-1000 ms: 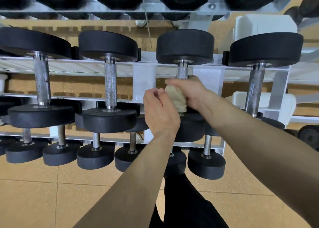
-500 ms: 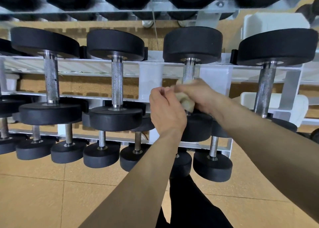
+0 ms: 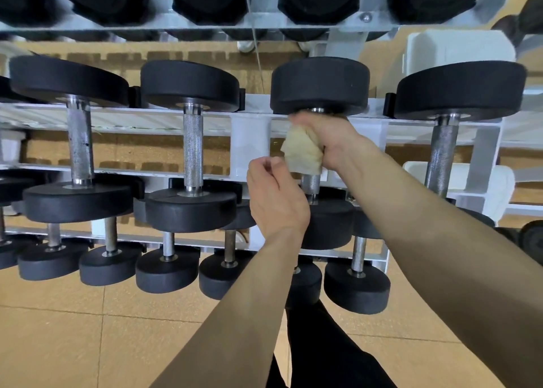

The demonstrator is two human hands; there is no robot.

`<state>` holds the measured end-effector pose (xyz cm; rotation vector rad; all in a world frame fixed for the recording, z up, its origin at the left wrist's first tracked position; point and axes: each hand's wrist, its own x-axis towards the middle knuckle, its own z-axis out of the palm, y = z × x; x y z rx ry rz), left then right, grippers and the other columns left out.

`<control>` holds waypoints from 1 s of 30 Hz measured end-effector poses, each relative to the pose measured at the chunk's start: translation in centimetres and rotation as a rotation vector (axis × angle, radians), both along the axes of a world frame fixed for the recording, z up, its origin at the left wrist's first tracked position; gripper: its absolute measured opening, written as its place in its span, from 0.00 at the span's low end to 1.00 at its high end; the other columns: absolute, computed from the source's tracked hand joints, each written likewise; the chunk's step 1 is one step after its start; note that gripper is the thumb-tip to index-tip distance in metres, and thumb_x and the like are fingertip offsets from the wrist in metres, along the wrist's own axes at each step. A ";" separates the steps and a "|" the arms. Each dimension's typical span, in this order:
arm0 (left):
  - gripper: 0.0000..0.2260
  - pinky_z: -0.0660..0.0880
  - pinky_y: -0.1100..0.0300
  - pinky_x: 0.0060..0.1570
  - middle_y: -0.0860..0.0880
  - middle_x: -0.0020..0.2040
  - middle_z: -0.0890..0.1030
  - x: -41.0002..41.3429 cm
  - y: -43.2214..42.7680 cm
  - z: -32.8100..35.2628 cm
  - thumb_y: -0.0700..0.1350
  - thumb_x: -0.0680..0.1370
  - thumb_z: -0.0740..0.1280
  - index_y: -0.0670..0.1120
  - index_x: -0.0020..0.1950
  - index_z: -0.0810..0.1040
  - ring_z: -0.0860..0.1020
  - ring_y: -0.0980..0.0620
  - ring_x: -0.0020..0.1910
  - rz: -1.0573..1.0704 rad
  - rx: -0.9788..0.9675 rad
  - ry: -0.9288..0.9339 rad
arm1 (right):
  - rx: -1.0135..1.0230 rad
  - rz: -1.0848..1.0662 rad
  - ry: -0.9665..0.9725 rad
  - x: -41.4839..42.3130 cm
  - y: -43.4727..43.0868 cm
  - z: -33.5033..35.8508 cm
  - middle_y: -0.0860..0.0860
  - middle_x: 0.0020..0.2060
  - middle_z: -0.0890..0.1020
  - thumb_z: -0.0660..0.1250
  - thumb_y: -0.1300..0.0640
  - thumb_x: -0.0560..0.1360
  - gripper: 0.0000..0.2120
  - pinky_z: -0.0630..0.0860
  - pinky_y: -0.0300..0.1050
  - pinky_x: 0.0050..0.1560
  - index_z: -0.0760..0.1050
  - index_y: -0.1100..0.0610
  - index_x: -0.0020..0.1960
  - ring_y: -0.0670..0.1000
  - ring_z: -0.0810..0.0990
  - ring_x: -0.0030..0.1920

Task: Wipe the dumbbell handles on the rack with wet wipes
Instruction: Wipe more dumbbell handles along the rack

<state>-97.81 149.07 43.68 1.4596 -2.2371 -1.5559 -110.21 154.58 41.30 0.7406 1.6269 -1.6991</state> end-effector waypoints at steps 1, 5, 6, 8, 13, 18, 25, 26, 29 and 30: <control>0.09 0.73 0.49 0.56 0.52 0.52 0.79 0.0 0.0 -0.1 0.52 0.84 0.55 0.50 0.54 0.73 0.76 0.50 0.51 0.006 -0.003 0.003 | -0.003 -0.016 0.014 0.2 -0.1 0.0 0.51 0.38 0.85 0.81 0.58 0.66 0.13 0.83 0.53 0.51 0.82 0.56 0.48 0.54 0.85 0.43; 0.10 0.71 0.53 0.54 0.50 0.53 0.79 -0.1 0.1 0.2 0.52 0.85 0.55 0.49 0.54 0.73 0.76 0.49 0.51 0.012 0.000 0.003 | 0.068 0.310 0.023 3.6 1.3 0.1 0.50 0.31 0.82 0.79 0.58 0.70 0.08 0.79 0.40 0.34 0.79 0.56 0.40 0.49 0.82 0.34; 0.10 0.70 0.54 0.54 0.50 0.53 0.79 0.0 0.0 0.2 0.52 0.85 0.55 0.49 0.54 0.73 0.75 0.49 0.51 0.010 -0.003 0.000 | 0.072 0.428 0.008 4.5 2.0 0.3 0.51 0.29 0.81 0.79 0.58 0.70 0.10 0.77 0.39 0.32 0.78 0.56 0.38 0.48 0.81 0.32; 0.10 0.70 0.55 0.53 0.50 0.53 0.79 0.0 0.0 0.2 0.51 0.85 0.55 0.49 0.54 0.73 0.75 0.49 0.51 0.007 -0.005 0.002 | 0.088 0.585 -0.009 5.6 2.9 0.2 0.54 0.29 0.79 0.80 0.58 0.68 0.12 0.74 0.40 0.33 0.77 0.57 0.34 0.49 0.77 0.31; 0.10 0.70 0.54 0.52 0.50 0.53 0.78 0.1 -0.1 0.2 0.52 0.85 0.54 0.50 0.54 0.72 0.75 0.50 0.50 -0.036 -0.032 0.004 | 0.340 0.704 0.063 5.6 2.5 0.4 0.50 0.30 0.78 0.79 0.54 0.66 0.10 0.73 0.44 0.40 0.78 0.55 0.37 0.49 0.76 0.35; 0.10 0.67 0.54 0.49 0.50 0.53 0.78 0.1 -0.4 0.0 0.52 0.84 0.54 0.51 0.53 0.72 0.76 0.46 0.51 -0.052 -0.041 -0.040 | 0.444 0.523 0.123 7.3 4.1 2.7 0.49 0.30 0.77 0.79 0.55 0.70 0.15 0.71 0.39 0.35 0.74 0.57 0.36 0.46 0.75 0.32; 0.09 0.68 0.49 0.56 0.46 0.58 0.78 0.3 -0.9 1.6 0.46 0.80 0.61 0.46 0.59 0.76 0.76 0.43 0.57 -0.630 -0.431 0.013 | 0.307 -0.129 0.155 10.7 7.9 6.5 0.55 0.45 0.85 0.70 0.61 0.79 0.02 0.81 0.45 0.44 0.80 0.57 0.47 0.53 0.84 0.46; 0.10 0.70 0.49 0.58 0.47 0.58 0.79 0.0 -0.8 2.2 0.46 0.80 0.62 0.47 0.59 0.77 0.76 0.44 0.57 -0.724 -0.451 0.078 | 0.231 -0.166 0.137 11.3 8.2 7.5 0.54 0.45 0.85 0.69 0.61 0.79 0.02 0.81 0.44 0.43 0.80 0.57 0.48 0.53 0.84 0.45; 0.08 0.73 0.59 0.55 0.54 0.54 0.82 -0.8 0.6 5.3 0.46 0.82 0.63 0.50 0.58 0.80 0.78 0.53 0.55 -0.768 -0.055 0.225 | -0.002 -0.222 0.121 13.3 9.3 10.0 0.57 0.43 0.84 0.66 0.67 0.79 0.05 0.80 0.46 0.42 0.79 0.64 0.53 0.55 0.84 0.44; 0.07 0.73 0.63 0.53 0.54 0.53 0.83 -1.0 1.1 6.3 0.47 0.82 0.65 0.50 0.59 0.80 0.80 0.55 0.53 -0.732 0.152 0.232 | -0.041 -0.219 0.123 13.9 9.9 10.5 0.58 0.45 0.83 0.64 0.69 0.78 0.08 0.81 0.46 0.42 0.78 0.66 0.56 0.55 0.84 0.45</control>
